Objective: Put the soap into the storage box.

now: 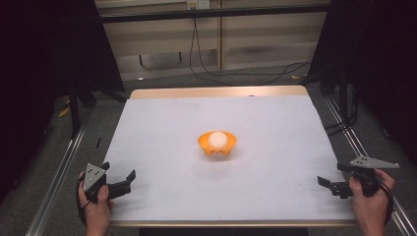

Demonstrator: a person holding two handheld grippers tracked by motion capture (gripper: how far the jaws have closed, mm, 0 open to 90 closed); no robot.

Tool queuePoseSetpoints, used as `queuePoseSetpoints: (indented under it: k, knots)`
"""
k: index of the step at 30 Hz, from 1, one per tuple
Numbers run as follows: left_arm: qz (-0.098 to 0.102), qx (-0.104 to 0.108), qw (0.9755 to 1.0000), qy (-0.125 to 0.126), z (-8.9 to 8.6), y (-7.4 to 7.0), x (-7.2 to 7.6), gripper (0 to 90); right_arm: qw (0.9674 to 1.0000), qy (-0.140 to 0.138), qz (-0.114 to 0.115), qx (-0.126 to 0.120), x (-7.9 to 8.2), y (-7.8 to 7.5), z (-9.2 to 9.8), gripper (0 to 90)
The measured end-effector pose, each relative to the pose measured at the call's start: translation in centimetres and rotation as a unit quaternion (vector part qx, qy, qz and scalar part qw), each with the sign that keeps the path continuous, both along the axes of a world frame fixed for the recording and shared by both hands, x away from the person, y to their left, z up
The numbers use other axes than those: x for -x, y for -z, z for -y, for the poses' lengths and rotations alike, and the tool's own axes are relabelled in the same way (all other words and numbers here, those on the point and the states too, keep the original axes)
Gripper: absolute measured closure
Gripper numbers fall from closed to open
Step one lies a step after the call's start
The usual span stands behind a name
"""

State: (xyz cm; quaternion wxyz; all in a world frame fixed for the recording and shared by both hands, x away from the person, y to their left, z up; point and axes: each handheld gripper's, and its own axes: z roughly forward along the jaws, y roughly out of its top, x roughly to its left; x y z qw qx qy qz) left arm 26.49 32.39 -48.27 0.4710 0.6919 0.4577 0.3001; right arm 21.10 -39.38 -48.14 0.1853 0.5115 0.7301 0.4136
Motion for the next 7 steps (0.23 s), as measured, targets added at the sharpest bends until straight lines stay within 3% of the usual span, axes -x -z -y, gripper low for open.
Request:
queuePoseSetpoints:
  k: [7]
  knots:
    - [-0.007,-0.002,1.0,0.0,0.07,0.0,-0.19,0.0,1.0,0.005,0.002,-0.007,0.05,0.02,0.01,0.0]
